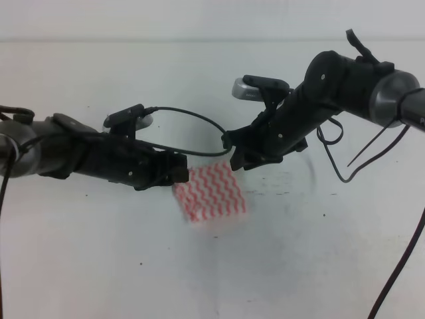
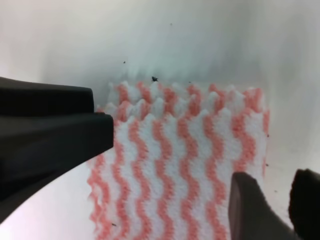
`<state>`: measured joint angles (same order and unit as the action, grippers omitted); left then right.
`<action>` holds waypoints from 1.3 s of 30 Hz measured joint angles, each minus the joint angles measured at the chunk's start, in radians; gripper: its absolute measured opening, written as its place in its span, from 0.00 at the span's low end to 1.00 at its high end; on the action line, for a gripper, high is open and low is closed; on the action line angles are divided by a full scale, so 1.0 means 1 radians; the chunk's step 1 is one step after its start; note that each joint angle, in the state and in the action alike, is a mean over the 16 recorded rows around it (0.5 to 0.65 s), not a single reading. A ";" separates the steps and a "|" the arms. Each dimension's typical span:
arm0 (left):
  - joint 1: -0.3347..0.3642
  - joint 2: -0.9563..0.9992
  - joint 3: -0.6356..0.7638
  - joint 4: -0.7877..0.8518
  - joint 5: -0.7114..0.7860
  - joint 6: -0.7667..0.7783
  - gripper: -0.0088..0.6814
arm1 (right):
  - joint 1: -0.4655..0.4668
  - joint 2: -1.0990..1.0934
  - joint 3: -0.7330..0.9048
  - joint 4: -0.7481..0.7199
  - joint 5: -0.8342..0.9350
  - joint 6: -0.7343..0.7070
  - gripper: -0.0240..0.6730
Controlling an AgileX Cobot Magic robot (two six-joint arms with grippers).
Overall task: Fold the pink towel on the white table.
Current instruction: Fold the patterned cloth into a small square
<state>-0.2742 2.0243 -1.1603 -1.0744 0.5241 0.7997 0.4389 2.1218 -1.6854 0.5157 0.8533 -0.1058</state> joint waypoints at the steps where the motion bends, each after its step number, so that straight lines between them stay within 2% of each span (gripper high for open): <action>1: -0.001 -0.001 -0.001 0.002 -0.002 0.003 0.36 | 0.000 0.000 0.000 0.000 0.000 0.000 0.29; 9: -0.007 -0.002 -0.002 0.021 -0.012 0.023 0.24 | 0.000 -0.002 0.000 0.001 -0.001 0.000 0.28; 16: -0.007 -0.003 -0.004 0.016 -0.012 0.037 0.22 | 0.000 -0.002 0.000 0.001 -0.002 0.000 0.25; 20: -0.007 -0.003 -0.004 0.015 -0.008 0.045 0.26 | 0.000 -0.002 0.000 0.001 -0.002 0.000 0.22; 32: -0.007 -0.008 -0.007 0.003 -0.002 0.058 0.50 | 0.000 0.000 0.000 0.001 -0.005 0.000 0.19; 39: -0.014 -0.008 -0.007 -0.001 -0.008 0.065 0.50 | 0.000 0.000 0.000 0.001 -0.007 0.000 0.18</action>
<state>-0.2883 2.0164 -1.1677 -1.0749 0.5164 0.8646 0.4389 2.1218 -1.6854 0.5172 0.8460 -0.1056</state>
